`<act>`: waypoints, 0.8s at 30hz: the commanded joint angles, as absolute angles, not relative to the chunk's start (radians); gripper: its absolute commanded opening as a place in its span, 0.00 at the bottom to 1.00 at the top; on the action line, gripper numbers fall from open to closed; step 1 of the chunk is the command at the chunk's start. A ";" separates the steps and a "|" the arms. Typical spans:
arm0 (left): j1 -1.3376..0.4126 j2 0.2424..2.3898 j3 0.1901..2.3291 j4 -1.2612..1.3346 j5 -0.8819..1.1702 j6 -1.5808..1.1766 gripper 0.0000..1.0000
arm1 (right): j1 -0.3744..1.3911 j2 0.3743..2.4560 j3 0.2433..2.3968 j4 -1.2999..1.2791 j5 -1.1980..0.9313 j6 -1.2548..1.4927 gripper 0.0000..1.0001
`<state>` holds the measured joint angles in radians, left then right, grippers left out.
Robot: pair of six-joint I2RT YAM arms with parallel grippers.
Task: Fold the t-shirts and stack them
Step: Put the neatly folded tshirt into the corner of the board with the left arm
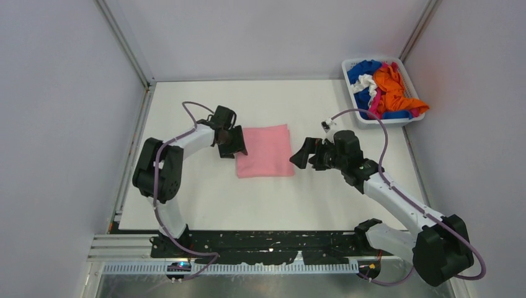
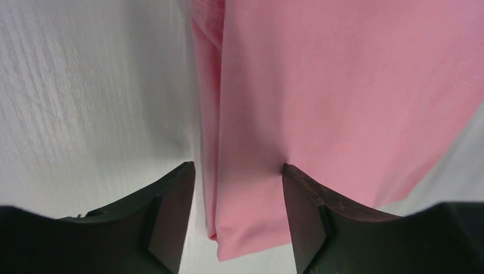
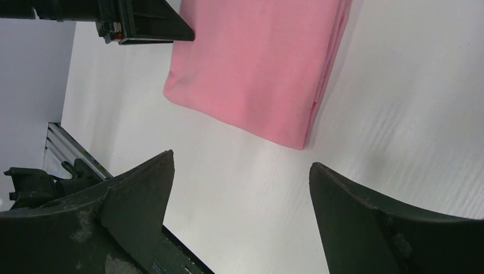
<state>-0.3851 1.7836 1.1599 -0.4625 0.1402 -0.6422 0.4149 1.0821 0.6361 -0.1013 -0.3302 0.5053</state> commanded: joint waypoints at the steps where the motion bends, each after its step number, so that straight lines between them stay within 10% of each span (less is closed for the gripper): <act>1: -0.385 1.862 1.253 -0.513 0.094 -0.619 0.53 | 0.407 1.017 0.641 -0.158 -0.282 0.453 0.95; 7: -0.387 1.963 1.370 -0.610 -0.007 -0.632 0.00 | 0.402 0.978 0.650 -0.187 -0.273 0.431 0.95; 24: -0.252 2.334 2.174 -1.088 -0.319 -0.410 0.00 | 0.389 0.845 0.620 -0.245 -0.090 0.307 0.95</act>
